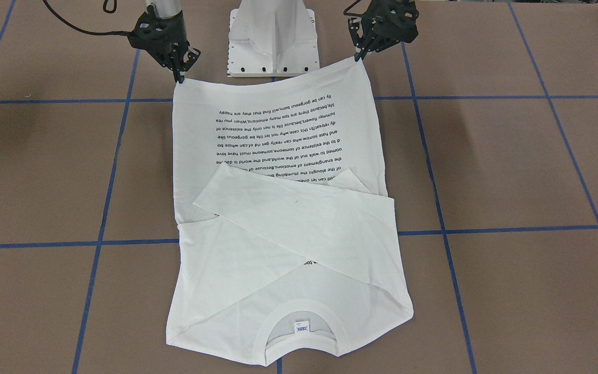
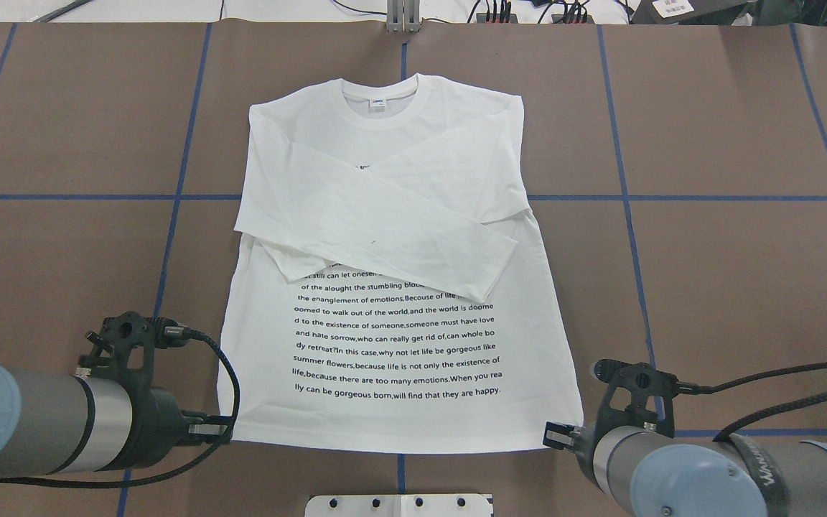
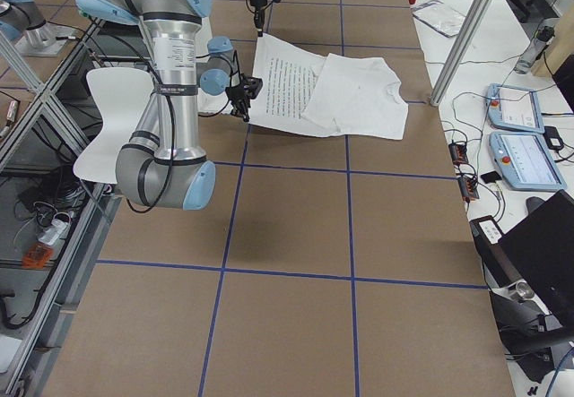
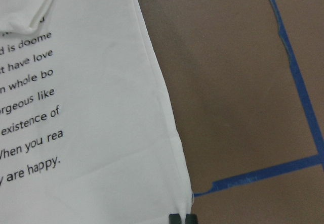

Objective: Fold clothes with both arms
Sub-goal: 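Swing the held hem up and over toward the collar with both grippers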

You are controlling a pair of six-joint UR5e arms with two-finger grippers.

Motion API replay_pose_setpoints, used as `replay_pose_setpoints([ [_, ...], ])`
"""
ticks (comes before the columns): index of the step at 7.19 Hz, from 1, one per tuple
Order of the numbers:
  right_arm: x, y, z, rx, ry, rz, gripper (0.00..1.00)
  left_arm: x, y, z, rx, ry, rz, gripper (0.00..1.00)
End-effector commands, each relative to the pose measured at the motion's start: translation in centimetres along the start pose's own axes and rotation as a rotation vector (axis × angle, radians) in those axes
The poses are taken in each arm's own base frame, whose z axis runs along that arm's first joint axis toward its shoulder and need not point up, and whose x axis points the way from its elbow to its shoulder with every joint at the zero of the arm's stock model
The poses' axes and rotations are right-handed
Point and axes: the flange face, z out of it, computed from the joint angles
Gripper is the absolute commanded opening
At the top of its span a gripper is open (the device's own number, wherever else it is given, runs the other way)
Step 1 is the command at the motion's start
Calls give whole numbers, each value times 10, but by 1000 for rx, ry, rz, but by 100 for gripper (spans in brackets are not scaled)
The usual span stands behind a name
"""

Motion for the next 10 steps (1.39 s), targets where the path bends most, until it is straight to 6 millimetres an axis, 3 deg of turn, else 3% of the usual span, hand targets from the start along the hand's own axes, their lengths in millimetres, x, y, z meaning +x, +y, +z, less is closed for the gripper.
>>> replay_pose_setpoints([
  [1, 15, 2, -92, -80, 16, -23, 0, 20, 21, -69, -111, 55, 5, 0],
  [2, 2, 1, -102, -91, 17, -12, 0, 28, 28, -86, -162, 76, 8, 0],
  [3, -7, -12, -111, -80, 15, 8, 0, 40, 22, -83, -164, 81, 8, 0],
  [4, -19, -22, -116, -69, -8, -28, 0, 42, -5, -79, -104, 72, -13, 0],
  [5, -36, -43, -107, -26, -3, -56, 0, 40, -23, -59, -80, 34, 20, 0],
  [6, -50, -75, -111, 27, -15, -93, 0, 39, -67, -50, -7, 5, 44, 0],
  [8, -65, -144, -90, 101, 41, -153, 0, 47, -140, -40, 89, -36, 7, 0],
  [10, -83, -205, -78, 153, 17, -119, 0, 37, -184, -49, 154, -68, 26, 0],
])
